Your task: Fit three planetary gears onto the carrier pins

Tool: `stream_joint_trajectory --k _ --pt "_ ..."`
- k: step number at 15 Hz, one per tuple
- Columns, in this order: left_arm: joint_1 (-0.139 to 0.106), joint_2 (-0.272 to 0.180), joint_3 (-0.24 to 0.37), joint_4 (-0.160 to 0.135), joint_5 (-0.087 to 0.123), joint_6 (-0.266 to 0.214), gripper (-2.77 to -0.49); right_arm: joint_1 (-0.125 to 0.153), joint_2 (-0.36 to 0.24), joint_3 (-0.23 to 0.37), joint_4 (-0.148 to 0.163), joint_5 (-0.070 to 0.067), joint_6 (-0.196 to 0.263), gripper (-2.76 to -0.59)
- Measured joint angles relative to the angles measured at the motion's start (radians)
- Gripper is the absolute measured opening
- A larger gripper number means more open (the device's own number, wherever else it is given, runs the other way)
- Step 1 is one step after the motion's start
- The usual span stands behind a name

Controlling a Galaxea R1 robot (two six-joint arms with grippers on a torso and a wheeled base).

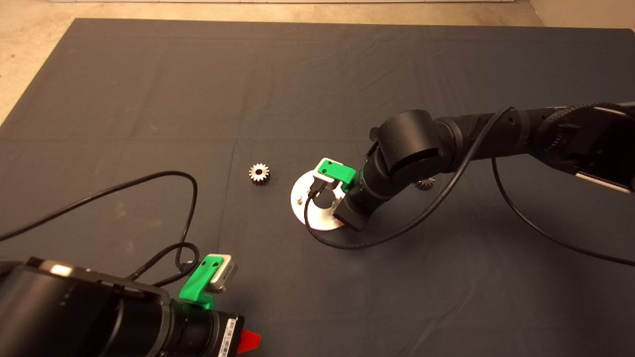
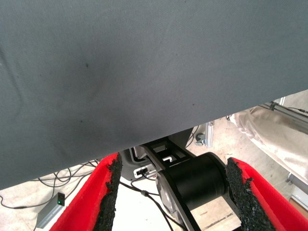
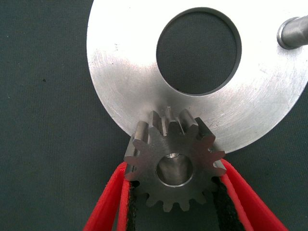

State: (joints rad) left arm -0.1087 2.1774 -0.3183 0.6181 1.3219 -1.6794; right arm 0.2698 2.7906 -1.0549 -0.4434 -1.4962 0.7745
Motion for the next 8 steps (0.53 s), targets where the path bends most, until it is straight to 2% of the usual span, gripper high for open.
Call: stream_joint_trajectory --k 3,8 --pt "-0.014 0.000 0.000 0.000 0.000 0.000 -1.77 0.000 0.002 0.000 0.002 -0.001 -0.012 -2.44" --pt "-0.014 0.000 0.000 0.000 0.000 0.000 -1.77 0.001 0.005 0.000 0.005 -0.003 -0.045 -2.44"
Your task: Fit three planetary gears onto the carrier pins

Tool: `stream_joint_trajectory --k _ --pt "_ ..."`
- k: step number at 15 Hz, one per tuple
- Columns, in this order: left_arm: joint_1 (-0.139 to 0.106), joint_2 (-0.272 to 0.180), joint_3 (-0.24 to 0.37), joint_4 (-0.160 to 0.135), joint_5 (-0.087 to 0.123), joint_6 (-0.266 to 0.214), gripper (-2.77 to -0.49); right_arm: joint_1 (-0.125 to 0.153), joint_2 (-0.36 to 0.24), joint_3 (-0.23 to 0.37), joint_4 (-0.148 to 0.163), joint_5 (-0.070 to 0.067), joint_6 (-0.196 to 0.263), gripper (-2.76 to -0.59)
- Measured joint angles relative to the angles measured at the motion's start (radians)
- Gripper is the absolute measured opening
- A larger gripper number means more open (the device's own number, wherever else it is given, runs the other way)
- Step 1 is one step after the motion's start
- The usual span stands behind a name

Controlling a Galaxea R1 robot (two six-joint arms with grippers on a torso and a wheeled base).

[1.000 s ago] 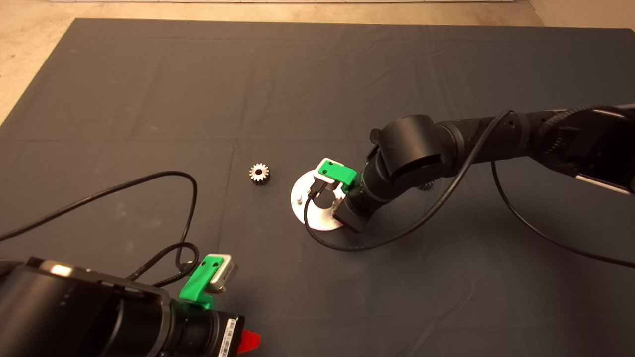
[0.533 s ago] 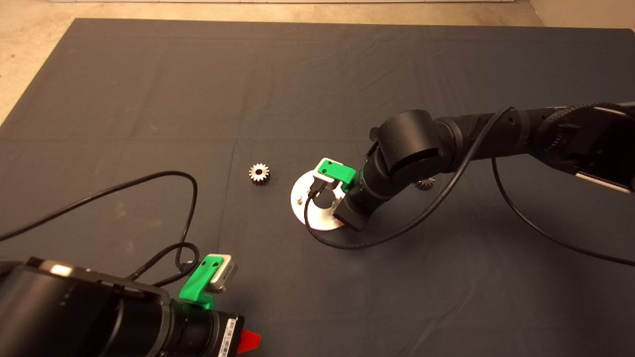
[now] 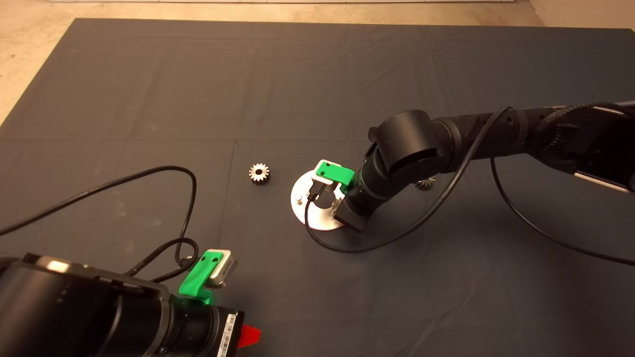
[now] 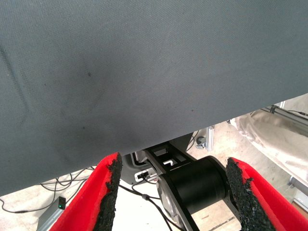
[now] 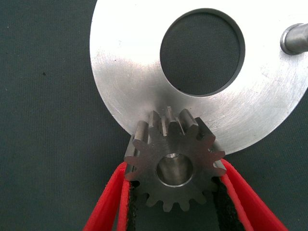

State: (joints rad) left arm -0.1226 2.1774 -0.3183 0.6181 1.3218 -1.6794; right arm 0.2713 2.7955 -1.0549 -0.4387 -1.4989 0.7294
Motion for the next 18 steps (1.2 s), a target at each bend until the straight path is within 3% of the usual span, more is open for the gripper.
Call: stream_joint_trajectory --k 9,10,13,15,17,18 --pt "0.000 0.000 0.000 0.000 0.000 0.000 -1.77 0.003 -0.001 -0.019 0.014 0.003 -0.045 -2.44" --pt "0.000 0.000 0.000 0.000 0.000 0.000 -1.77 0.004 -0.002 -0.027 0.020 0.007 -0.051 -2.44" --pt "0.000 -0.011 0.000 0.000 -0.003 0.000 -1.77 0.009 -0.014 -0.051 0.044 0.038 -0.052 -2.44" --pt "0.000 -0.011 0.000 0.000 -0.003 0.000 -1.77 0.010 -0.017 -0.059 0.054 0.049 -0.051 -2.44" --pt "0.000 -0.012 0.000 0.000 -0.003 0.000 -1.77 -0.006 -0.024 -0.075 0.070 0.041 -0.048 -2.44" --pt "-0.002 -0.012 0.000 0.001 -0.005 0.000 -1.77 -0.004 -0.024 -0.076 0.072 0.047 -0.048 -2.44"
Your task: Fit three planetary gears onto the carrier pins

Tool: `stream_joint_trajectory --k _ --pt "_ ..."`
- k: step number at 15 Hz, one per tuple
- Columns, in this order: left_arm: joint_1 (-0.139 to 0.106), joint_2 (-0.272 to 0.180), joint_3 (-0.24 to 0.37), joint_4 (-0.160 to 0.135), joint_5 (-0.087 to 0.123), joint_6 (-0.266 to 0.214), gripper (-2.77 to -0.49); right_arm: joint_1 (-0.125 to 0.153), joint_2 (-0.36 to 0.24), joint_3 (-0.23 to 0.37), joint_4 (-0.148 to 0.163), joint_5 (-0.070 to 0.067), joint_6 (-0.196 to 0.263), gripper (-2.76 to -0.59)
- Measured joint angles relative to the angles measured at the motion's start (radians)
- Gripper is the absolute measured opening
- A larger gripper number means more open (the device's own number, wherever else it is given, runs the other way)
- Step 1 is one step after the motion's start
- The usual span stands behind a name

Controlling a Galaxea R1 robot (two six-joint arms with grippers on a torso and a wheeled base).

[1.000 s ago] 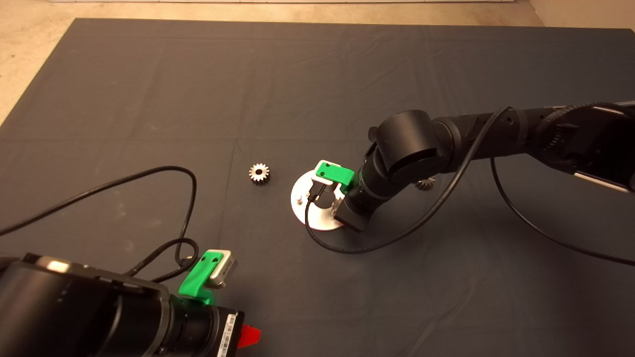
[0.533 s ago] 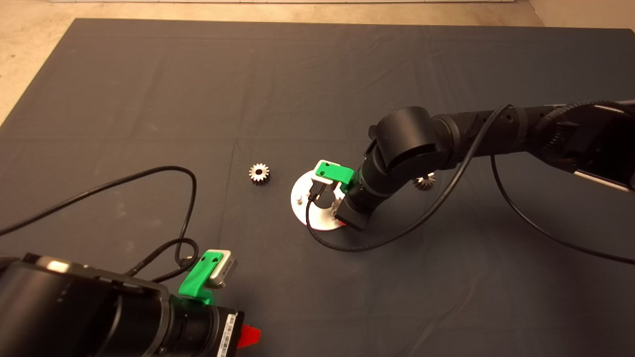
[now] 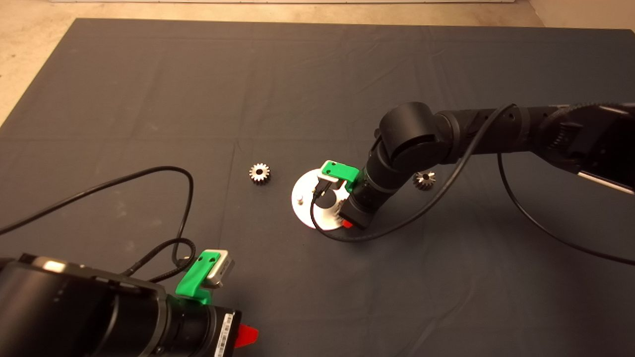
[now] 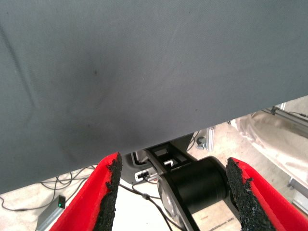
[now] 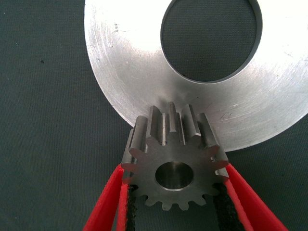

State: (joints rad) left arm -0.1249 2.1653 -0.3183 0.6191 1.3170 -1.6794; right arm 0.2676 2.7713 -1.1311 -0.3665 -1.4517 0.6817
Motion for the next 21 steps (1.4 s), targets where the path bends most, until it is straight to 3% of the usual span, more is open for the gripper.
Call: stream_joint_trajectory --k 7,21 --pt "-0.001 -0.001 0.000 -0.001 -0.001 0.000 -1.77 0.001 0.008 -0.002 0.001 -0.014 0.000 -2.44" --pt "-0.001 -0.001 0.000 -0.001 -0.005 0.000 -1.77 0.002 0.007 0.003 0.000 -0.014 -0.001 -2.42"
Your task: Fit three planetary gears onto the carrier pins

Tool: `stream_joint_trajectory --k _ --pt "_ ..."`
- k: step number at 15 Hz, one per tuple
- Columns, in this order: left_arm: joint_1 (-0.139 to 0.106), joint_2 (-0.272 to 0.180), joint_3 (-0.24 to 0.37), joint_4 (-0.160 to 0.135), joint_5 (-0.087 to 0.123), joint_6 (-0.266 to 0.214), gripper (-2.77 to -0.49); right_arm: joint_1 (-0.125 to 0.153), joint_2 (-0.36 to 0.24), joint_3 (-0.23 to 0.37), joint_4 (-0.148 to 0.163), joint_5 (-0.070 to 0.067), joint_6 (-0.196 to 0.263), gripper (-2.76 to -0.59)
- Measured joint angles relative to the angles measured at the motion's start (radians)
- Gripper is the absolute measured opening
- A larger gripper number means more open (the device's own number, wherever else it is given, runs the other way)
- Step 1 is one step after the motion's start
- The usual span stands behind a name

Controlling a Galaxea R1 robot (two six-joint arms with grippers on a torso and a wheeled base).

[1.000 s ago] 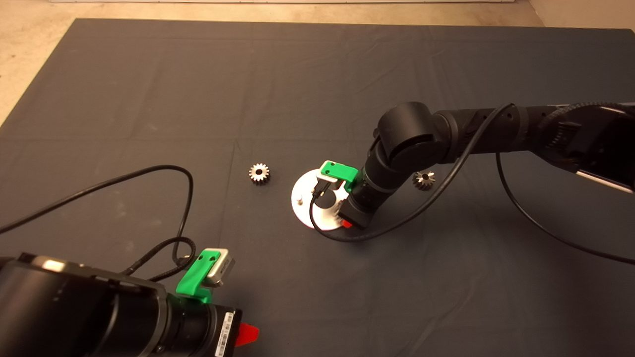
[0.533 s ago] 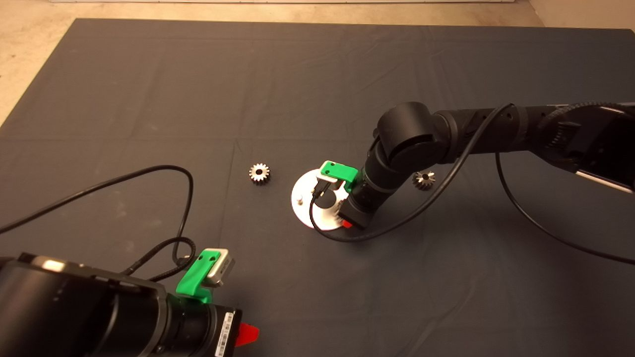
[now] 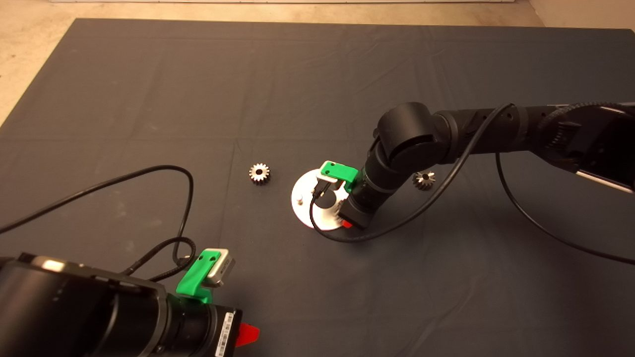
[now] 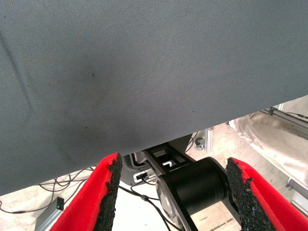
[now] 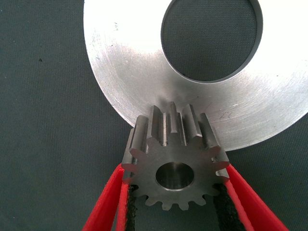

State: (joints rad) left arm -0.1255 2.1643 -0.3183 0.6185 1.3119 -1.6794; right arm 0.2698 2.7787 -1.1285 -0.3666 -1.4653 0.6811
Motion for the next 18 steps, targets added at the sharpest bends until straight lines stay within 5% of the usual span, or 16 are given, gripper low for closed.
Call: stream_joint_trajectory --k 12,13,15,18 --pt "0.000 0.000 0.000 0.000 -0.011 0.000 -1.77 0.001 -0.004 0.012 -0.002 0.001 0.000 -2.33" --pt "0.000 0.000 0.000 0.000 -0.012 0.000 -1.77 -0.001 -0.004 0.013 -0.002 -0.005 0.001 -2.25" --pt "0.000 0.000 0.000 0.000 -0.013 0.000 -1.77 -0.022 -0.017 0.004 -0.004 -0.058 0.001 -2.18" --pt "0.000 0.000 0.000 0.000 -0.014 0.000 -1.77 -0.027 -0.027 0.002 -0.004 -0.069 0.001 -2.01"
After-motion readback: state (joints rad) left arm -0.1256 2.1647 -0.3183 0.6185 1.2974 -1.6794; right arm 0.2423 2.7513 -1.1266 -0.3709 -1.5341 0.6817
